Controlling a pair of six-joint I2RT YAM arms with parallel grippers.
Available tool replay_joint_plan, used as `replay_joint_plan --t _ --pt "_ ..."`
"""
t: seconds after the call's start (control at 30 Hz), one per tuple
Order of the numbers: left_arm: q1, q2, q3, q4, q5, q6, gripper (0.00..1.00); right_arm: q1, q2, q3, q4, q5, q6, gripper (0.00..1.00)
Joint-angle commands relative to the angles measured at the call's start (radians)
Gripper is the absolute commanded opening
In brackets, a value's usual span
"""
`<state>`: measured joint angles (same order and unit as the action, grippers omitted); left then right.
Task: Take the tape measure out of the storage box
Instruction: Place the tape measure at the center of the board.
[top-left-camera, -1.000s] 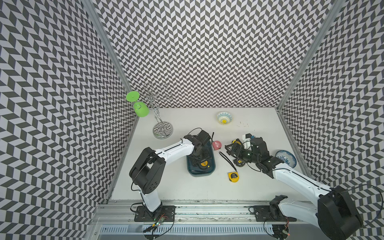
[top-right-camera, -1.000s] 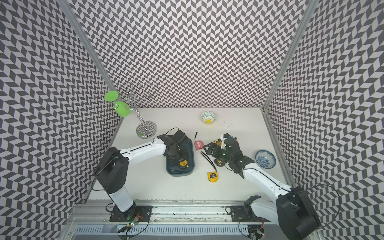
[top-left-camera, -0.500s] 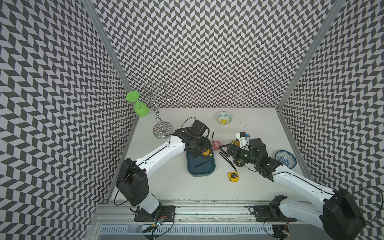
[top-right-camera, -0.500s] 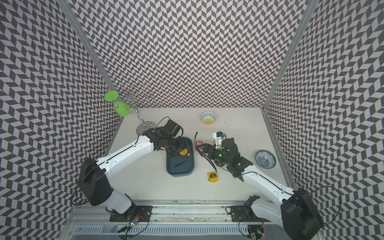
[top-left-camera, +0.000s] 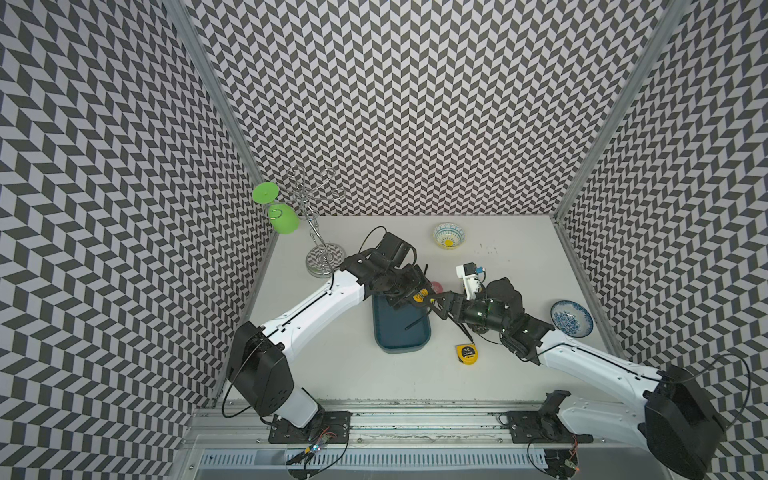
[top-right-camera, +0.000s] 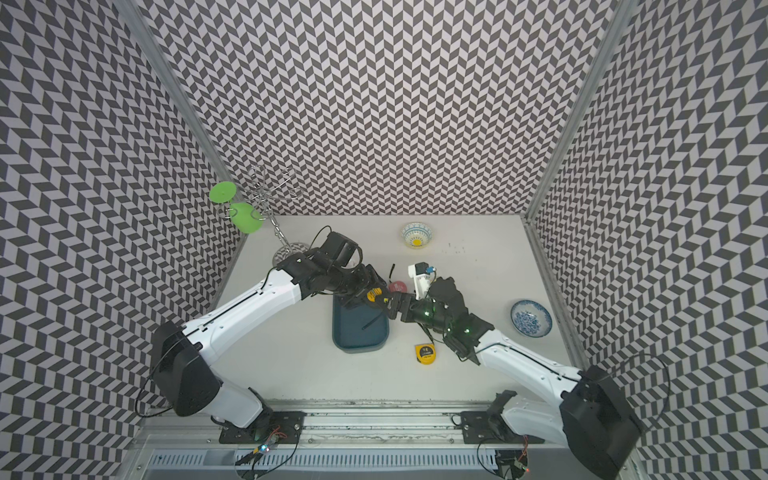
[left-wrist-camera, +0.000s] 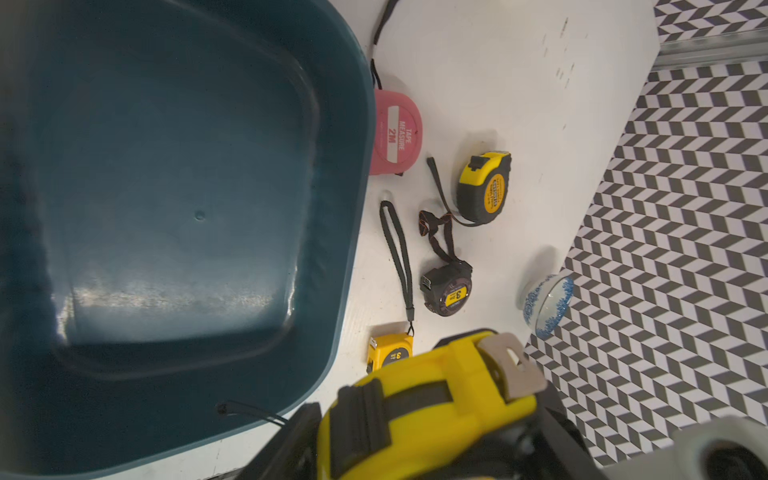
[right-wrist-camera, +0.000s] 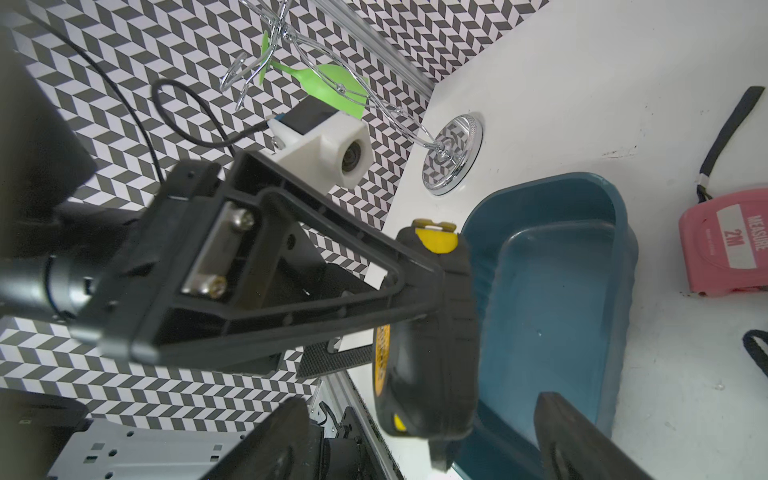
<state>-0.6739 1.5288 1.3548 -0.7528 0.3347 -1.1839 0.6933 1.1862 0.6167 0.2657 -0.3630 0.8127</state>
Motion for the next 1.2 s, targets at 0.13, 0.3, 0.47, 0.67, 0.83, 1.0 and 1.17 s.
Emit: replay_joint_plan --t 0.13,0.3,0.47,0.67,0.83,1.0,1.17 --pt "0.002 -0.068 -0.039 0.105 0.075 -0.052 0.00 0.011 0.050 0.047 0.094 0.035 -0.017 0.72" --pt "0.002 -0.065 -0.042 0.115 0.086 -0.054 0.00 0.011 0.071 0.067 0.102 0.035 -0.017 0.71" --pt "0.002 -0.062 -0.040 0.129 0.086 -0.053 0.03 0.011 0.066 0.061 0.100 0.025 -0.016 0.29" --pt "0.002 -0.054 -0.026 0.145 0.061 -0.021 0.73 0.012 0.029 0.038 0.069 0.033 -0.018 0.17" --pt "0.005 -0.038 0.032 0.069 -0.016 0.071 1.00 0.006 -0.019 0.012 0.031 0.057 -0.019 0.16" --pt "0.018 -0.055 0.016 0.030 -0.062 0.135 1.00 -0.020 -0.070 -0.016 -0.024 0.066 -0.024 0.16" --pt "0.042 -0.098 -0.051 0.037 -0.060 0.146 1.00 -0.053 -0.111 -0.053 -0.072 0.049 -0.024 0.15"
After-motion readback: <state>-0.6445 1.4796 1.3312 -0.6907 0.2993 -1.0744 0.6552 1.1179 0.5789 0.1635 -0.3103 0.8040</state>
